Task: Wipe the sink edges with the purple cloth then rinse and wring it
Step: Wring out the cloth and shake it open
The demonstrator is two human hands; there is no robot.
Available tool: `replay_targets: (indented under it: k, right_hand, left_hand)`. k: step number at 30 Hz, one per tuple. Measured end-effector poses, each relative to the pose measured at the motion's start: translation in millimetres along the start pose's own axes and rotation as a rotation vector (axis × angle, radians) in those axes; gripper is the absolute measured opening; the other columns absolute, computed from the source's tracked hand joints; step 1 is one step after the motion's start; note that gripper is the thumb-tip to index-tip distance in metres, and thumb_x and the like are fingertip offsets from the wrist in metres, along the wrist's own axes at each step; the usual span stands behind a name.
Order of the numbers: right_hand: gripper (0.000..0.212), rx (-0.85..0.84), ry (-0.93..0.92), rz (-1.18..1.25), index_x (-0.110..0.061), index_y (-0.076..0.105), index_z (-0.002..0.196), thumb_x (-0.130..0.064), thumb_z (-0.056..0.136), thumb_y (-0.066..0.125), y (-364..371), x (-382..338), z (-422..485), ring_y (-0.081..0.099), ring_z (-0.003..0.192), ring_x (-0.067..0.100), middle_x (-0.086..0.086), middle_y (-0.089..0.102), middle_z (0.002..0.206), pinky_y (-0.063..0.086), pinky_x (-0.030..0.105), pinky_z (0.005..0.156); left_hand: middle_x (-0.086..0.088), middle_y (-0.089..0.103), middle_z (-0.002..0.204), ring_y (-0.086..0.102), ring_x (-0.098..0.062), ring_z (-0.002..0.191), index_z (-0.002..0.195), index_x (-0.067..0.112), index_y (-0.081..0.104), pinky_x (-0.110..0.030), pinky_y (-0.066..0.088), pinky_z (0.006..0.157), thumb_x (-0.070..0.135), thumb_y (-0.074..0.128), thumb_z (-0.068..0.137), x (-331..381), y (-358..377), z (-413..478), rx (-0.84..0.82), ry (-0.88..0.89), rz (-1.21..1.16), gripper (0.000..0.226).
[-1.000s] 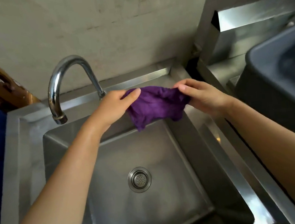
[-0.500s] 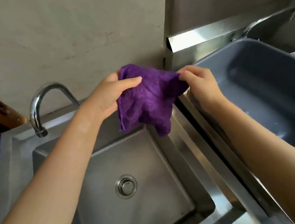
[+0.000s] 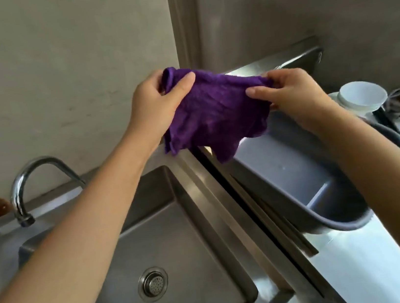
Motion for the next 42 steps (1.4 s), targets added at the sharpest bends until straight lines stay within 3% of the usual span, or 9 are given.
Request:
replay_targets:
  k: [4,7,13,15,19,23,30,33,42]
  right_hand:
    - [0.025,0.093,-0.170,-0.521,-0.019,0.064,0.112,-0.027,0.095,0.049,-30.0,2.0,6.6,0.057,0.092,0.018,0.003,0.061,0.093,0.040,0.026,0.079]
    - [0.029,0.090,-0.159,-0.685,-0.008,0.060,0.111,-0.026,0.097,0.042,-44.4,15.4,6.3,0.057,0.085,0.026,0.014,0.061,0.091,0.039,0.029,0.077]
    - [0.012,0.071,0.105,0.318,-0.018,0.061,0.086,-0.017,0.093,0.052,-72.5,39.1,0.8,0.060,0.070,0.011,-0.001,0.062,0.081,0.051,0.027,0.068]
    - [0.012,0.062,0.186,0.338,-0.019,0.055,0.089,-0.024,0.096,0.046,-71.7,61.2,2.9,0.056,0.075,0.019,0.004,0.057,0.086,0.051,0.037,0.070]
    - [0.027,0.298,0.199,-0.181,-0.011,0.050,0.096,-0.035,0.098,0.038,-71.7,99.6,10.8,0.050,0.087,0.023,0.013,0.054,0.095,0.039,0.034,0.076]
    - [0.044,0.247,0.231,-0.579,0.001,0.051,0.113,-0.039,0.095,0.043,-75.8,116.5,20.1,0.054,0.109,0.037,0.024,0.060,0.116,0.038,0.035,0.081]
    - [0.031,-0.201,0.299,-0.640,-0.007,0.054,0.117,-0.025,0.092,0.052,-60.9,158.0,21.5,0.055,0.103,0.028,0.015,0.060,0.118,0.037,0.028,0.081]
    - [0.031,-0.208,0.324,-0.601,-0.005,0.055,0.116,-0.023,0.092,0.053,-51.5,172.1,28.8,0.056,0.102,0.029,0.017,0.061,0.116,0.038,0.027,0.079]
    - [0.050,-0.081,0.362,-0.594,-0.003,0.041,0.131,-0.028,0.090,0.056,-20.6,205.0,71.3,0.050,0.119,0.034,0.018,0.052,0.131,0.039,0.037,0.098]
  left_hand:
    - [0.012,0.054,0.071,0.050,0.008,0.063,0.078,0.021,0.052,-0.012,0.042,0.067,0.036,0.057,0.090,9.1,40.9,2.6,-0.026,0.100,0.141,0.020]
    - [0.012,0.051,0.068,0.049,0.009,0.060,0.085,0.014,0.051,-0.010,0.039,0.062,0.036,0.054,0.092,13.8,66.5,5.1,-0.033,0.130,0.194,0.023]
    - [0.003,0.061,0.086,0.061,-0.017,0.088,0.082,0.024,0.054,-0.037,0.052,0.088,0.041,0.054,0.090,-11.6,112.0,2.8,0.016,-0.199,-0.083,0.019]
    - [-0.002,0.066,0.095,0.064,-0.022,0.093,0.082,0.028,0.055,-0.045,0.052,0.090,0.045,0.053,0.088,-24.2,131.0,-1.8,0.014,-0.350,-0.134,0.019]
    - [-0.010,0.065,0.108,0.064,-0.028,0.095,0.115,0.010,0.053,-0.045,0.054,0.086,0.041,0.046,0.093,-48.8,161.7,-13.9,-0.104,-0.795,-0.248,0.039]
    - [-0.009,0.062,0.080,0.061,-0.023,0.072,0.109,0.005,0.053,-0.042,0.052,0.069,0.016,0.047,0.096,-60.4,174.2,-28.2,-0.186,-0.999,-0.358,0.017]
    - [-0.016,0.064,0.091,0.061,-0.025,0.080,0.114,-0.005,0.055,-0.040,0.050,0.073,-0.003,0.053,0.089,-81.6,163.9,-20.2,-0.413,-0.928,0.007,0.025]
    - [-0.014,0.059,0.080,0.060,-0.022,0.067,0.104,-0.002,0.055,-0.041,0.055,0.074,-0.004,0.056,0.087,-90.5,170.5,-9.8,-0.478,-0.796,0.232,0.017]
    - [-0.017,0.066,0.105,0.065,-0.033,0.087,0.095,0.000,0.062,-0.032,0.050,0.066,0.008,0.050,0.087,-135.2,185.4,21.7,-0.662,-0.434,1.085,0.017]
Point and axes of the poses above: each hand's wrist, its own z-axis towards the middle knuckle, its own y-axis out of the palm, x = y × z, the point moved 3 cm from there along z, towards the middle knuckle
